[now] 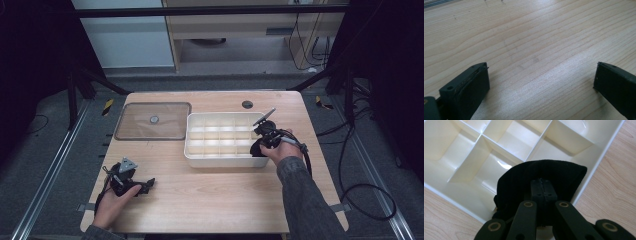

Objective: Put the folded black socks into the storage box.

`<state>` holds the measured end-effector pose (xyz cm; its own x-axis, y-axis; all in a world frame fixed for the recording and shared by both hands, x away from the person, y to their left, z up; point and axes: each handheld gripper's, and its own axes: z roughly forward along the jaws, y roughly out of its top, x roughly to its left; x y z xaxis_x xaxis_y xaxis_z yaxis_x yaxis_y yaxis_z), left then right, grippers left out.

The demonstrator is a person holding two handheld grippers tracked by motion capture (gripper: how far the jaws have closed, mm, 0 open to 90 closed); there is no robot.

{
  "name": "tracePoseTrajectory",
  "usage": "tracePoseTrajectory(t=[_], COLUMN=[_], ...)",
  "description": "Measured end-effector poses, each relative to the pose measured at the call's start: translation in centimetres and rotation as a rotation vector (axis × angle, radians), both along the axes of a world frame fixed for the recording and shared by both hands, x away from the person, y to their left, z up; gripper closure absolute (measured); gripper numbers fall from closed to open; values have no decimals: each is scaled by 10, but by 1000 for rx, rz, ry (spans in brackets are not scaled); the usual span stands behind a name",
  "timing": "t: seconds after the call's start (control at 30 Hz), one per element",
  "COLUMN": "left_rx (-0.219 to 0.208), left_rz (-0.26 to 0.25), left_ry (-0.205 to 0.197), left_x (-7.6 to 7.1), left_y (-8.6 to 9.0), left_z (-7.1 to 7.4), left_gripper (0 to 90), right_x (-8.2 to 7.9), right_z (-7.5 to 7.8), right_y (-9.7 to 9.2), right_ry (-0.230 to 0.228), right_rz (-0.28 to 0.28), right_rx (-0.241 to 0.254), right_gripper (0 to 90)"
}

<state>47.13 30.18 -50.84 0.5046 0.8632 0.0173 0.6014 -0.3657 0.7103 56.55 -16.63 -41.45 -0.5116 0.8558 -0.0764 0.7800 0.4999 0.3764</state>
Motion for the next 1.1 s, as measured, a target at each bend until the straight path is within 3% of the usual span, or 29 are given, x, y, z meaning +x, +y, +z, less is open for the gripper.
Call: tracePoseTrajectory(t=[0.53,1.1], left_rx=[1,2], left_rz=[0,-1], left_ry=[-2,-1], left_x=[1,1], left_y=[0,0], left_z=[0,0], left_gripper=[0,0], right_x=[-3,-2], right_z=[-15,-17], right_y=[0,1], right_ry=[36,55], right_rz=[-6,-9], right_rx=[-2,-6], right_gripper=[900,900])
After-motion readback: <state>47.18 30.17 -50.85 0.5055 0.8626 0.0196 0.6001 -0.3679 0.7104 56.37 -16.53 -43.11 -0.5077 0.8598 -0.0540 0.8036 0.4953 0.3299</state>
